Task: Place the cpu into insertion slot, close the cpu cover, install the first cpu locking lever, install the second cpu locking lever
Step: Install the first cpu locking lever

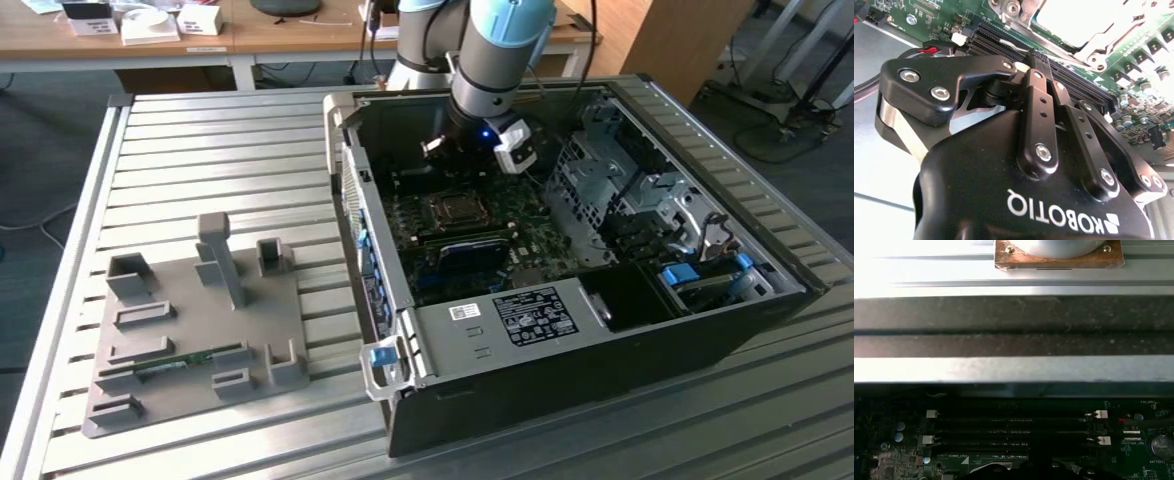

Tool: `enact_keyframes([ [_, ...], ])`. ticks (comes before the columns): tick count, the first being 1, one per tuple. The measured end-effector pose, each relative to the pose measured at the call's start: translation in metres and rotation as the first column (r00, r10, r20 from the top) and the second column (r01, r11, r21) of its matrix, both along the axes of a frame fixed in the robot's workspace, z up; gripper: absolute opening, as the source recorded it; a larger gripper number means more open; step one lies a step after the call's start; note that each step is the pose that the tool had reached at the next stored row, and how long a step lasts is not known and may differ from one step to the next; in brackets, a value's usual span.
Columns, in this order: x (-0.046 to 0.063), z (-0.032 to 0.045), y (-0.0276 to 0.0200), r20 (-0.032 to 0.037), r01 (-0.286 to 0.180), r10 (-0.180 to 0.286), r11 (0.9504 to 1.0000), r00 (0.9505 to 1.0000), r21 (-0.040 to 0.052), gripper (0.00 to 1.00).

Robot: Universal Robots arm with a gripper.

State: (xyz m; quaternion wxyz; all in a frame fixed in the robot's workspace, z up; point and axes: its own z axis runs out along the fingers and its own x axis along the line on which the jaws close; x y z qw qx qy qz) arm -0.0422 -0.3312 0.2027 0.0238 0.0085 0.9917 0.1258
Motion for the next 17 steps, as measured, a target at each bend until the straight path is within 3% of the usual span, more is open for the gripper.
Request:
enact_keyframes([
  [17, 0.0016, -0.0014, 0.0014, 0.0000, 0.000, 0.000, 1.0000, 1.0000, -0.0013, 0.11],
])
